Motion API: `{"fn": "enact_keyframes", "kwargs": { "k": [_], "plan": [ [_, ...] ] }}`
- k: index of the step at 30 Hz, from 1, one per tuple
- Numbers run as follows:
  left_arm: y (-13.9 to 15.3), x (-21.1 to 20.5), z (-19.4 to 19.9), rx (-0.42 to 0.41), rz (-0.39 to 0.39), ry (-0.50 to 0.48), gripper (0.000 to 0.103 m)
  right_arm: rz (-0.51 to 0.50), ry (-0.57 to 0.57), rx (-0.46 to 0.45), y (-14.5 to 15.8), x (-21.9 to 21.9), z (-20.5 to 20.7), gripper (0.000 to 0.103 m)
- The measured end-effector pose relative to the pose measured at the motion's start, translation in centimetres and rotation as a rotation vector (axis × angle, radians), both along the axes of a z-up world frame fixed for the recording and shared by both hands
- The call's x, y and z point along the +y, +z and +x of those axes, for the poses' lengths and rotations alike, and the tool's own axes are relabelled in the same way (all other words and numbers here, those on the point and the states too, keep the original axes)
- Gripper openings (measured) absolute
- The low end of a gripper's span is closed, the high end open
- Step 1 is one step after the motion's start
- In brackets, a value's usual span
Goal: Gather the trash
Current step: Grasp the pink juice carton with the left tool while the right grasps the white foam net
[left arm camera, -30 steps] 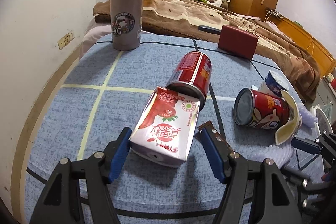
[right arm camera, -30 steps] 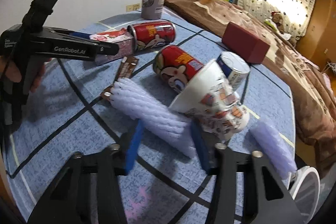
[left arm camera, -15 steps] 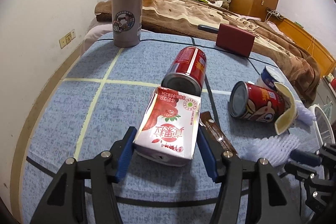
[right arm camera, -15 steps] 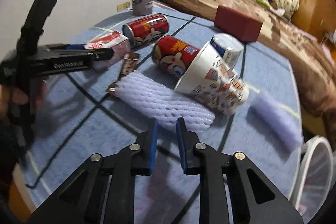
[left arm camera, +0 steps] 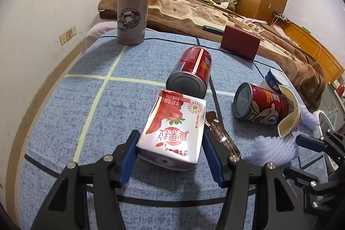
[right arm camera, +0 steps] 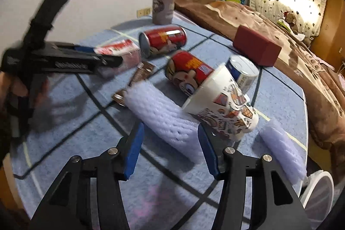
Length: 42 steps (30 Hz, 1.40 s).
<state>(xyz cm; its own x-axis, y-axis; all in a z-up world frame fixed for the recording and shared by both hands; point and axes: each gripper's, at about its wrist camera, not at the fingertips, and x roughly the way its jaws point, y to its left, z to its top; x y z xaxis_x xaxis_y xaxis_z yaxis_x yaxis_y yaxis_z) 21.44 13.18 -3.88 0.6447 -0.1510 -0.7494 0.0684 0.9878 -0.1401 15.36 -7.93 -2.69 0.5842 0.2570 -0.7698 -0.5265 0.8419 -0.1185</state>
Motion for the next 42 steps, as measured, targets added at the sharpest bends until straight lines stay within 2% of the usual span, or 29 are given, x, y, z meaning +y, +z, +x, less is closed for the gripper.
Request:
{"fn": "enact_keyframes", "kwargs": {
  "k": [5, 10, 11, 14, 19, 21, 25, 37, 42],
  "plan": [
    [-0.2, -0.4, 0.8, 0.004, 0.021, 0.001, 0.064, -0.071, 0.036, -0.032, -0.3, 0.2, 0.0, 0.054],
    [-0.8, -0.9, 1.4, 0.022, 0.017, -0.015, 0.064, -0.12, -0.047, -0.018, -0.9, -0.3, 1.1, 0.054],
    [-0.8, -1.0, 1.4, 0.025, 0.019, -0.018, 0.064, -0.107, -0.055, -0.016, -0.9, -0.5, 1.1, 0.054],
    [-0.9, -1.2, 1.3, 0.02, 0.021, -0.019, 0.061, -0.047, -0.059, -0.014, -0.3, -1.0, 0.7, 0.044],
    [-0.7, -1.3, 0.8, 0.012, 0.026, -0.016, 0.059, 0.053, -0.069, 0.036, 0.0, -1.6, 0.2, 0.044],
    [-0.6, -1.4, 0.5, 0.012, 0.022, -0.016, 0.058, 0.041, -0.082, 0.046, -0.1, -1.5, 0.1, 0.043],
    [-0.3, -1.5, -0.3, -0.005, 0.012, -0.019, 0.058, 0.103, -0.09, 0.086, 0.0, -1.6, -0.1, 0.039],
    [1.1, -2.6, -4.0, -0.064, -0.017, -0.024, 0.058, 0.2, -0.147, 0.064, 0.5, -2.7, -1.5, 0.03],
    [1.7, -3.8, -5.6, -0.089, 0.003, -0.035, 0.058, 0.235, -0.186, 0.051, 0.8, -3.4, -1.7, 0.029]
  ]
}}
